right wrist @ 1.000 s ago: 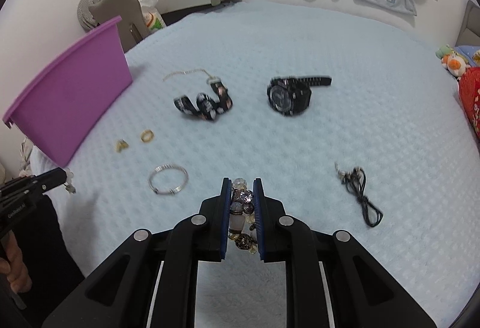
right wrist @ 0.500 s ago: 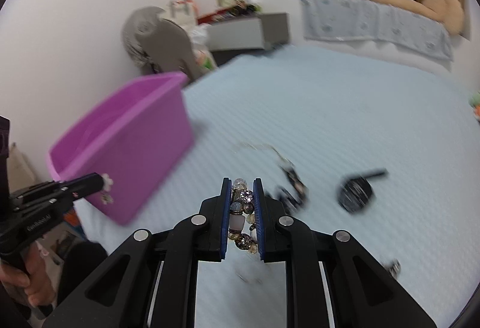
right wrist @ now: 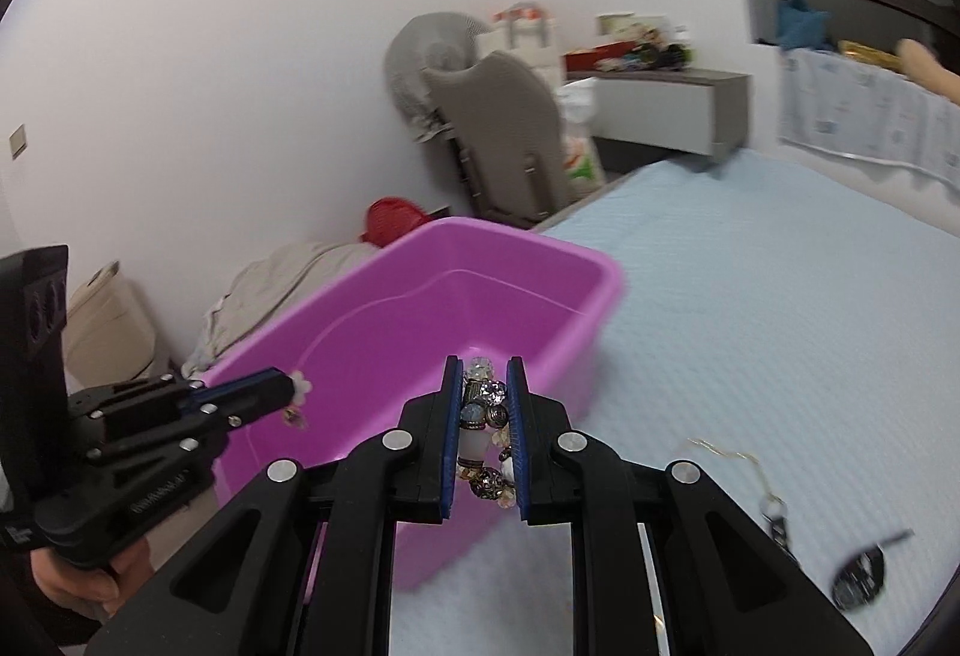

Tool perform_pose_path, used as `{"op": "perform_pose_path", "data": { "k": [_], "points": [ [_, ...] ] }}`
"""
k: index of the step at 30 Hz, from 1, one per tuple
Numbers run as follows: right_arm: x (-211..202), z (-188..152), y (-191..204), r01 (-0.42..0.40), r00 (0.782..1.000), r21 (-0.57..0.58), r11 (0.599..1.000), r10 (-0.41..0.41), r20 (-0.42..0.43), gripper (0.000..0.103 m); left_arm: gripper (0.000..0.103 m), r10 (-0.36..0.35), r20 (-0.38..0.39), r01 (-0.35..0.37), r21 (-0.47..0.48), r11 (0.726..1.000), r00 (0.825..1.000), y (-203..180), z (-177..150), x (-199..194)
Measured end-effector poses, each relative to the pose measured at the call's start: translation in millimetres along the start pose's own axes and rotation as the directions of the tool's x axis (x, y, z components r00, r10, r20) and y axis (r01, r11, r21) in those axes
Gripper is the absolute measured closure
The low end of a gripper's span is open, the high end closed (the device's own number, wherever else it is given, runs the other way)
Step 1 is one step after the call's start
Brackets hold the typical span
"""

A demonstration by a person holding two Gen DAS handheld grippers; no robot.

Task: Organize jewelry
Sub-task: 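Carry the bracelet in right tool while left tool carries the flower charm to the tub, then open right tool dropping the bracelet while left tool releases the charm into the tub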

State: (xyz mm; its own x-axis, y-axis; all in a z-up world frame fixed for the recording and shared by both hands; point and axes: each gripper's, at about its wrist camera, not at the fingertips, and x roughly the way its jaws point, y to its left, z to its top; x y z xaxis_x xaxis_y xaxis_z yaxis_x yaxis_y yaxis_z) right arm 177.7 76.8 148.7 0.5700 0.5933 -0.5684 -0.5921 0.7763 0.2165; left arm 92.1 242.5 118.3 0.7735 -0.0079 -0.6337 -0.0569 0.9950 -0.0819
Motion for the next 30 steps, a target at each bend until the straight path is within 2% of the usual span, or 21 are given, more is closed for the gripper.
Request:
{"op": "perform_pose_path", "data": {
  "k": [5, 9, 16, 21, 22, 23, 25, 26, 27, 28, 30],
  "points": [
    [53, 21, 19, -0.045, 0.995, -0.014, 0.999, 0.043, -0.091, 0.089, 0.100, 0.036, -0.071, -0.041, -0.065, 0.997, 0.997, 36, 4, 31],
    [95, 26, 29, -0.052, 0.979, -0.017, 0.999, 0.047, -0.198, 0.089, 0.100, 0.051, -0.150, -0.067, -0.102, 0.993, 0.987, 55, 0, 60],
    [142, 15, 37, -0.010, 0.948, -0.049, 0.999, -0.006, -0.318, 0.088, 0.100, 0.070, -0.232, -0.103, -0.134, 0.986, 0.970, 69, -10, 85],
    [162, 11, 34, 0.023, 0.933, -0.060, 0.998, -0.043, -0.357, 0.088, 0.099, 0.104, -0.277, -0.146, -0.134, 0.980, 0.955, 76, -13, 95],
    [163, 12, 35, 0.033, 0.934, -0.067, 0.997, -0.054, -0.353, 0.084, 0.098, 0.111, -0.282, -0.153, -0.131, 0.979, 0.953, 77, -14, 95],
    [163, 13, 35, 0.038, 0.935, -0.070, 0.997, -0.060, -0.351, 0.075, 0.095, 0.116, -0.286, -0.158, -0.127, 0.979, 0.951, 77, -15, 94],
    [160, 14, 39, 0.048, 0.939, -0.076, 0.996, -0.071, -0.337, 0.067, 0.068, 0.135, -0.290, -0.177, -0.124, 0.976, 0.948, 77, -14, 93],
    [159, 14, 38, 0.049, 0.940, -0.078, 0.996, -0.073, -0.332, 0.067, 0.042, 0.141, -0.283, -0.183, -0.129, 0.975, 0.949, 77, -13, 90],
    [158, 15, 39, 0.052, 0.942, -0.081, 0.995, -0.076, -0.328, 0.067, 0.028, 0.145, -0.263, -0.185, -0.136, 0.973, 0.954, 77, -11, 85],
    [155, 16, 38, 0.052, 0.943, -0.081, 0.995, -0.076, -0.325, 0.067, 0.026, 0.166, -0.226, -0.199, -0.130, 0.971, 0.960, 76, -9, 78],
    [151, 16, 36, 0.053, 0.944, -0.077, 0.996, -0.075, -0.320, 0.067, 0.023, 0.219, -0.197, -0.238, -0.082, 0.968, 0.956, 69, -6, 72]
  ]
}}
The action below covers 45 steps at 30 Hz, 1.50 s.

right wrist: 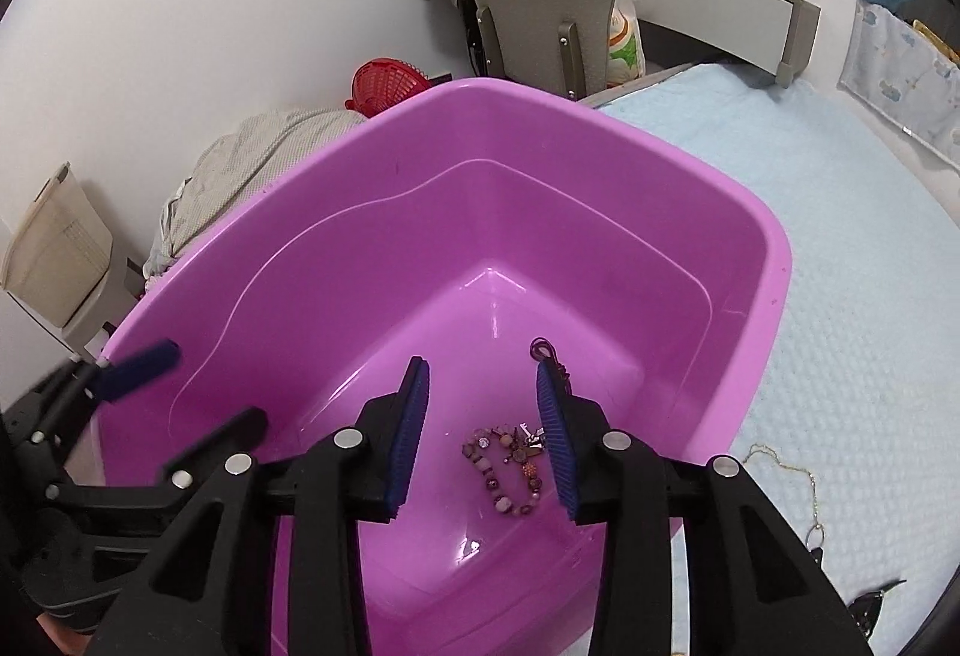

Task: Organize jewelry
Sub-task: 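Open right tool dropping the bracelet while left tool releases the charm into the tub, then move both open tools from the tub back over the remaining jewelry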

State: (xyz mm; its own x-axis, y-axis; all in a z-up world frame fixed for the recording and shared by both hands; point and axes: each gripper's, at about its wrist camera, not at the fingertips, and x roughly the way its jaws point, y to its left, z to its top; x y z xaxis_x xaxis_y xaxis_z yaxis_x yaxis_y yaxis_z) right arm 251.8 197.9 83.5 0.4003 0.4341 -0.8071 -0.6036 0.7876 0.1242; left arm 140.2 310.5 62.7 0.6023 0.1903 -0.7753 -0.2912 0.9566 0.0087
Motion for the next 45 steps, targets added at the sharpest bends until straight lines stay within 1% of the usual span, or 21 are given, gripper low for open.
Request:
{"op": "perform_pose_path", "data": {
  "k": [3, 10, 14, 20, 27, 34, 37, 38, 45],
  "points": [
    [-5, -1, -5, -0.005, 1.000, 0.019, 1.000, 0.005, 0.009, 0.065, 0.022, 0.006, -0.013, -0.006, 0.000, 1.000, 1.000, -1, 0, -1],
    [-15, -9, -9, -0.008, 1.000, 0.036, 0.999, 0.008, 0.012, 0.064, 0.022, 0.017, -0.035, -0.018, -0.030, 0.999, 0.999, 4, -4, -2],
    [-21, -15, -12, -0.010, 1.000, 0.047, 0.999, 0.010, 0.016, 0.061, 0.022, 0.021, -0.035, -0.022, -0.032, 0.999, 0.999, 1, -6, -8],
    [-37, -22, -17, -0.022, 0.999, 0.066, 0.998, 0.020, 0.034, 0.061, 0.022, 0.019, -0.027, -0.020, -0.028, 0.999, 0.999, -6, -11, -20],
    [-60, -39, -24, -0.028, 0.998, 0.087, 0.996, 0.022, 0.061, 0.058, 0.022, 0.006, -0.012, -0.007, -0.013, 1.000, 1.000, -17, -18, -37],
    [-90, -69, -38, -0.024, 0.996, 0.126, 0.992, 0.012, 0.093, 0.054, 0.022, -0.025, 0.015, 0.024, 0.012, 1.000, 1.000, -36, -26, -58],
    [-102, -84, -47, -0.025, 0.995, 0.153, 0.988, 0.009, 0.104, 0.052, 0.021, -0.041, 0.034, 0.040, 0.036, 0.999, 0.999, -50, -32, -70],
    [-106, -89, -50, -0.024, 0.994, 0.162, 0.987, 0.006, 0.108, 0.052, 0.019, -0.046, 0.041, 0.044, 0.046, 0.998, 0.998, -55, -33, -73],
    [-135, -130, -70, -0.008, 0.991, 0.215, 0.977, -0.021, 0.133, 0.052, 0.018, -0.083, 0.073, 0.074, 0.107, 0.991, 0.994, -89, -47, -94]
  ]
}}
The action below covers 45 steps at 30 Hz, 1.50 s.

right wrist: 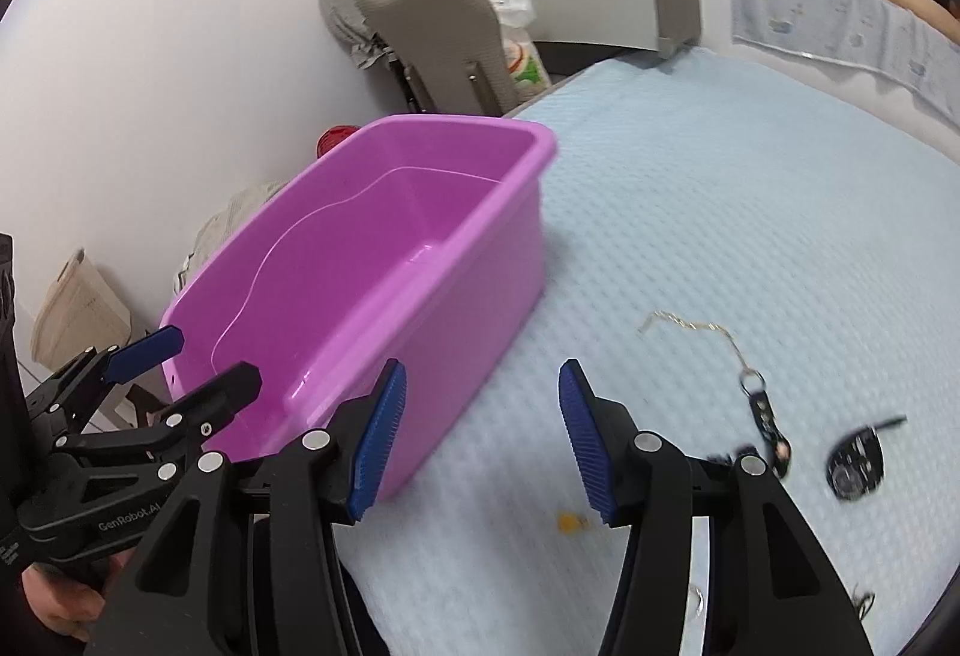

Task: Organize jewelry
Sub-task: 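Move both open tools from the tub back over the remaining jewelry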

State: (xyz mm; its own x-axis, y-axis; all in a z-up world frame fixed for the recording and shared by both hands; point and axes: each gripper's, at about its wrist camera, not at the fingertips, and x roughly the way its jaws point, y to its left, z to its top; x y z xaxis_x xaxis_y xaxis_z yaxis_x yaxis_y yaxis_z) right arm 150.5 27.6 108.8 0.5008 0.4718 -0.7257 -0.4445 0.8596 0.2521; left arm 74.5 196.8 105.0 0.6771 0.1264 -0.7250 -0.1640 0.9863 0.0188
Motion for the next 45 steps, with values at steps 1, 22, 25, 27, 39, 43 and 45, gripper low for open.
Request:
{"op": "perform_pose_path", "data": {
  "k": [1, 22, 25, 27, 39, 43, 45],
  "points": [
    [-6, -5, -4, 0.005, 1.000, 0.009, 1.000, -0.005, 0.005, 0.052, 0.018, -0.004, 0.003, 0.004, 0.009, 1.000, 1.000, -6, -2, -3],
    [-108, -162, -104, 0.192, 0.980, 0.202, 0.960, -0.198, 0.011, 0.045, 0.010, -0.168, -0.032, 0.171, 0.105, 0.980, 0.985, -106, -71, -31],
    [-117, -180, -120, 0.212, 0.976, 0.239, 0.948, -0.219, 0.004, 0.045, 0.009, -0.198, -0.055, 0.203, 0.110, 0.973, 0.979, -120, -84, -28],
    [-122, -191, -130, 0.218, 0.974, 0.265, 0.939, -0.227, 0.002, 0.045, 0.009, -0.203, -0.068, 0.210, 0.119, 0.970, 0.977, -130, -91, -25],
    [-148, -243, -189, 0.318, 0.942, 0.369, 0.873, -0.335, -0.019, 0.045, 0.009, -0.250, -0.135, 0.267, 0.131, 0.955, 0.959, -180, -124, 0],
    [-151, -256, -211, 0.356, 0.926, 0.396, 0.847, -0.377, -0.026, 0.045, 0.009, -0.260, -0.165, 0.283, 0.136, 0.949, 0.951, -193, -133, 14],
    [-151, -262, -221, 0.368, 0.921, 0.403, 0.838, -0.389, -0.030, 0.045, 0.009, -0.259, -0.177, 0.284, 0.138, 0.949, 0.950, -196, -136, 19]
  ]
}}
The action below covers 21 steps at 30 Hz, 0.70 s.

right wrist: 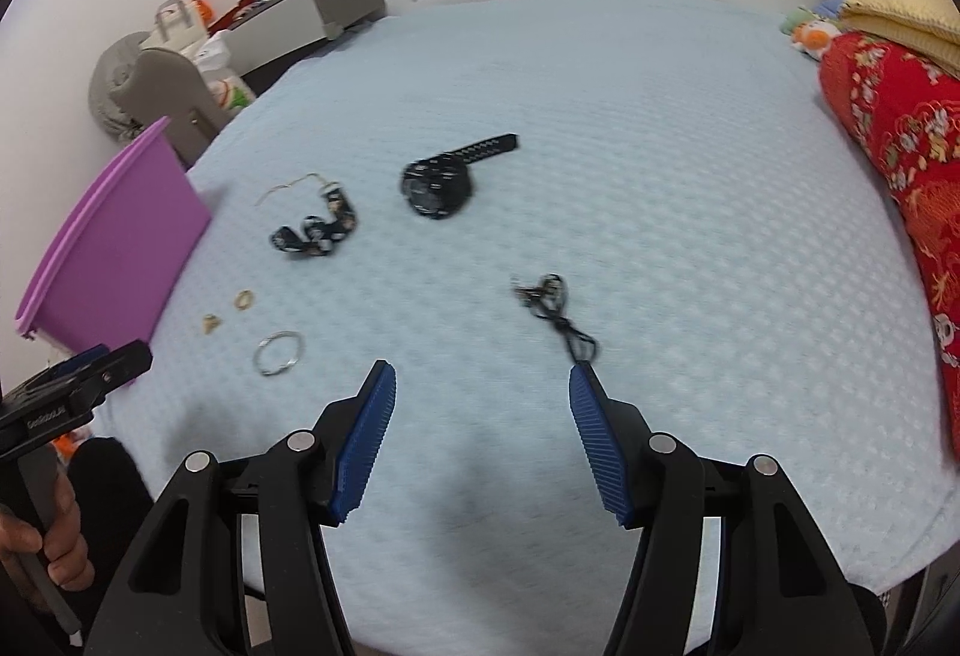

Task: Organize jewelry
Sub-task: 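Move both open tools from the tub back over the remaining jewelry, then close right tool on the black cord necklace while left tool grasps the silver bangle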

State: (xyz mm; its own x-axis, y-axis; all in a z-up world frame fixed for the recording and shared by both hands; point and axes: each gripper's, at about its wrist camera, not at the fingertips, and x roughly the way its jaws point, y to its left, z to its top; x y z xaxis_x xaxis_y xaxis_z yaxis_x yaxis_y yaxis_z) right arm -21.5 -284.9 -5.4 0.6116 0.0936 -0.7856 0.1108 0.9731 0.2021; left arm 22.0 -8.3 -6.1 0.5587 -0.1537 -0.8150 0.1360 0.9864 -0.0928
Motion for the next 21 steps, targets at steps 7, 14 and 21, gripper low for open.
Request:
{"op": "perform_pose_path", "data": {
  "k": [7, 14, 21],
  "points": [
    [20, -4, -19, 0.017, 1.000, 0.001, 1.000, -0.017, -0.010, 0.042, 0.009, -0.001, -0.068, 0.001, -0.006, 1.000, 0.998, -5, -6, 31],
    [48, -6, -33, 0.016, 1.000, 0.012, 1.000, -0.016, -0.025, 0.042, 0.009, -0.008, -0.079, 0.007, -0.011, 1.000, 0.997, -10, -13, 61],
    [72, -7, -38, 0.060, 0.998, -0.038, 0.997, -0.060, 0.006, 0.042, 0.009, 0.015, -0.079, -0.018, -0.032, 0.999, 0.997, -5, -13, 85]
  ]
}}
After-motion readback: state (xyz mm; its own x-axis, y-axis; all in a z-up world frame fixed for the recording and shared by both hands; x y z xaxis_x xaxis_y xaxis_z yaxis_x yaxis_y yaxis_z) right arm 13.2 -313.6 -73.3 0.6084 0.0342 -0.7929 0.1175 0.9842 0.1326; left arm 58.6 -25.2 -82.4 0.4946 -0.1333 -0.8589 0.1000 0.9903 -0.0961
